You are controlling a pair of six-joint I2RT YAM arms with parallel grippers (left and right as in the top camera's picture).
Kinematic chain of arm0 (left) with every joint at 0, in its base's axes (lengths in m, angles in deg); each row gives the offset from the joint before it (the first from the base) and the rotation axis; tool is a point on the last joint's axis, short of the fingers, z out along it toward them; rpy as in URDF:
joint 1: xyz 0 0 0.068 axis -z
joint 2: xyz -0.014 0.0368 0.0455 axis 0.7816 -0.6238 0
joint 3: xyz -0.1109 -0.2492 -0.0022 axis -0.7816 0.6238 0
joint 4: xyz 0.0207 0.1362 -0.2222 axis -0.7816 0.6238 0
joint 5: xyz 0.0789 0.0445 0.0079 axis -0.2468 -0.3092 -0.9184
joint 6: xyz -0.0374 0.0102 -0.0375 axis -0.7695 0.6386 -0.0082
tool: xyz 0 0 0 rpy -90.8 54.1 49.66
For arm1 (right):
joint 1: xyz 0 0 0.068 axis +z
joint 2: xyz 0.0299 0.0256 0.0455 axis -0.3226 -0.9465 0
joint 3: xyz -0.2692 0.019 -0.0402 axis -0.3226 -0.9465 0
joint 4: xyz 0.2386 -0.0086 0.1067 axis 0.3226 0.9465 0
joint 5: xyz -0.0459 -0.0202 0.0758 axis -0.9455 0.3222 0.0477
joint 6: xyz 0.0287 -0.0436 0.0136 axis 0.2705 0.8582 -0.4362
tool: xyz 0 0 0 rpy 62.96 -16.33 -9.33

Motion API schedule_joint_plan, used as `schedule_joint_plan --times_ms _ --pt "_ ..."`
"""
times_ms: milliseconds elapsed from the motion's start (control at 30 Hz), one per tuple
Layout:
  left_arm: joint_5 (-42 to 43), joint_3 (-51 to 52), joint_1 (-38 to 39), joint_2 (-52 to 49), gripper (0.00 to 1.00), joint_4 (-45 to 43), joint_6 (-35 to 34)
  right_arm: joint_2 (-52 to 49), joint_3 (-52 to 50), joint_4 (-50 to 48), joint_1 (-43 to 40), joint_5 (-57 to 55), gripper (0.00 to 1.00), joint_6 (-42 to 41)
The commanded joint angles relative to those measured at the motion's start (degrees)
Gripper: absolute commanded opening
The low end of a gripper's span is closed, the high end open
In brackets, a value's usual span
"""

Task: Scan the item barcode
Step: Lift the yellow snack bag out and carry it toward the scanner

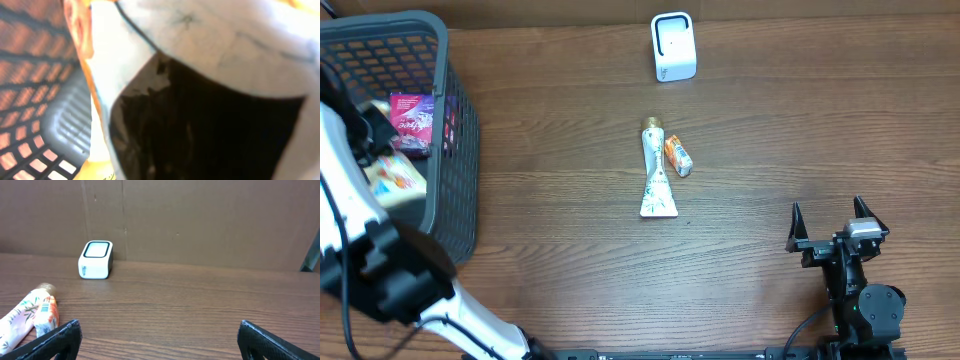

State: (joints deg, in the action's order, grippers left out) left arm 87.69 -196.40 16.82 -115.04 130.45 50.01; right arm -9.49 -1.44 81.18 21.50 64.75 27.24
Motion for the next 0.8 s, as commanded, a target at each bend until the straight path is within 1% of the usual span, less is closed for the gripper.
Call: schedule_joint_plan --times_ms 0,167,267,367,500,567,633,700,733,767 --pt "8.72 -4.50 -0.20 10.43 0.04 -0.96 -1.11 0.57 -0.61 -0.42 0.26 -0.15 1.00 0.04" --pt "16.39 -4.76 1.07 20.79 0.04 -4.04 -1.14 0.57 -0.61 -0.42 0.26 -0.15 1.00 0.04" --pt "20.00 -4.74 3.82 26.10 0.04 -4.70 -1.14 0.57 -0.61 -0.42 0.26 -0.15 1.00 0.04" --pt "22.18 -4.74 8.85 29.05 0.04 -4.61 -1.14 0.57 -0.61 -0.42 0.26 -0.15 1.00 0.04" --pt "22.12 -4.00 19.45 29.00 0.04 -3.06 -1.11 0.57 -0.61 -0.42 0.26 -0.15 1.00 0.04" --pt "21.44 -2.73 24.94 27.91 0.04 -1.99 -1.11 0.57 -0.61 -0.42 0.26 -0.15 1.00 0.04" --pt "18.69 -0.59 29.88 26.75 0.04 -1.53 -1.14 0.57 -0.61 -0.42 0.26 -0.15 1.00 0.04" --pt "13.49 2.89 34.86 25.38 0.04 -1.95 -2.14 0.57 -0.61 -0.42 0.26 -0.15 1.00 0.04" --pt "9.20 5.42 37.40 24.37 0.04 -2.49 -4.50 0.57 -0.61 -0.42 0.26 -0.15 1.00 0.02" --pt "6.78 7.02 38.77 23.67 0.04 -2.86 -6.03 0.57 -0.61 -0.42 0.26 -0.15 1.00 0.04"
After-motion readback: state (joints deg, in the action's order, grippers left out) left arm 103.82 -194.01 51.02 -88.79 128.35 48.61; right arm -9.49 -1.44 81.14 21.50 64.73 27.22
